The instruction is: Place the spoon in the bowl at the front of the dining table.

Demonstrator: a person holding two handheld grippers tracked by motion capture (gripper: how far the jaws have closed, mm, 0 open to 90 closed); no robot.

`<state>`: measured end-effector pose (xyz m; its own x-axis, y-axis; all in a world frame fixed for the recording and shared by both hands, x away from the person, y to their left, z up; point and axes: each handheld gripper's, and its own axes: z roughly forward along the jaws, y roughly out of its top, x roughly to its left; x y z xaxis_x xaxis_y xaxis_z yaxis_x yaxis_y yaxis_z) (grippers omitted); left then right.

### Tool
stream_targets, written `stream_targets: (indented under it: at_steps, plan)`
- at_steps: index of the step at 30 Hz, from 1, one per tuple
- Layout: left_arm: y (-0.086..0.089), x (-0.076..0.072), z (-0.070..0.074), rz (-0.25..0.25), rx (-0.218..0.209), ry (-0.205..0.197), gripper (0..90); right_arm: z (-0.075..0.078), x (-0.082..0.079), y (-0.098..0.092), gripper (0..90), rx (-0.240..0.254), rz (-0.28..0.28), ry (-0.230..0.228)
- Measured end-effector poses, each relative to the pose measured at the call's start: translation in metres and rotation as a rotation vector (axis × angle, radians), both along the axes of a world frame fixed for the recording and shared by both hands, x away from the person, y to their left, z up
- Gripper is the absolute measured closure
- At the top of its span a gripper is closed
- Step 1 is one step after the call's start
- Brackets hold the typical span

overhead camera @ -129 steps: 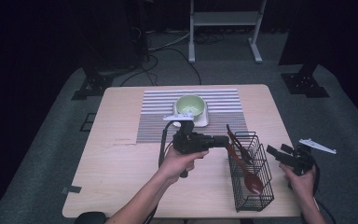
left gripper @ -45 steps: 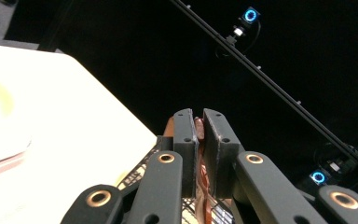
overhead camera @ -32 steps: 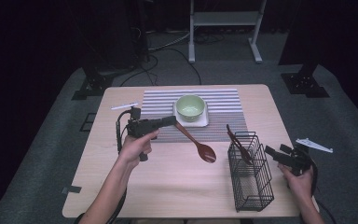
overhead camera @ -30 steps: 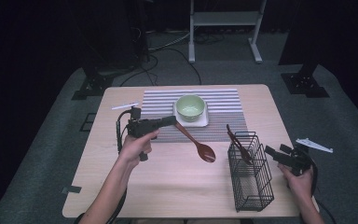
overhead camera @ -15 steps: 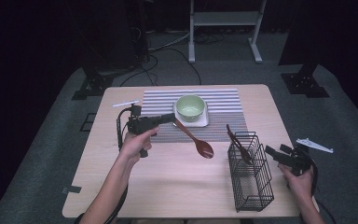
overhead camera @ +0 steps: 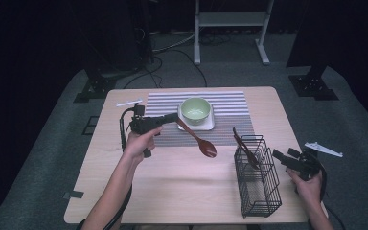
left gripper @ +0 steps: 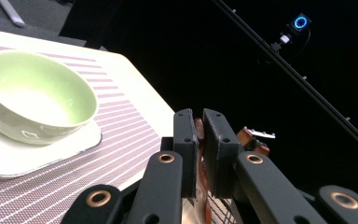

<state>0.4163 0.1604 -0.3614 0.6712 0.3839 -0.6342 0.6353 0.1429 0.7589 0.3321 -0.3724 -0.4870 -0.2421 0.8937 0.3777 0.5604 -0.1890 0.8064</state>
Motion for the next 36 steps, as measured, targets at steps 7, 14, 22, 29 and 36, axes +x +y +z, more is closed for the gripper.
stream_targets:
  at_steps: [7, 14, 22, 29, 36]
  plan:
    - [0.002, 0.007, -0.001, 0.020, 0.014, 0.006, 84.3, 0.000, 0.000, 0.000, 14.6, 0.001, -0.001, 0.000]
    - [0.004, 0.016, -0.003, 0.048, 0.018, 0.014, 84.3, 0.000, 0.000, 0.000, 14.6, 0.004, -0.001, -0.001]
    - [0.010, 0.024, -0.004, 0.077, 0.019, 0.026, 84.3, 0.000, 0.000, 0.000, 14.6, 0.003, 0.000, -0.001]
    - [0.013, 0.030, -0.003, 0.104, 0.014, 0.031, 84.3, 0.000, 0.000, 0.000, 14.6, 0.001, 0.000, 0.001]
    - [0.016, 0.036, -0.006, 0.123, 0.005, 0.039, 84.3, 0.000, 0.000, -0.001, 14.6, 0.009, -0.001, 0.003]
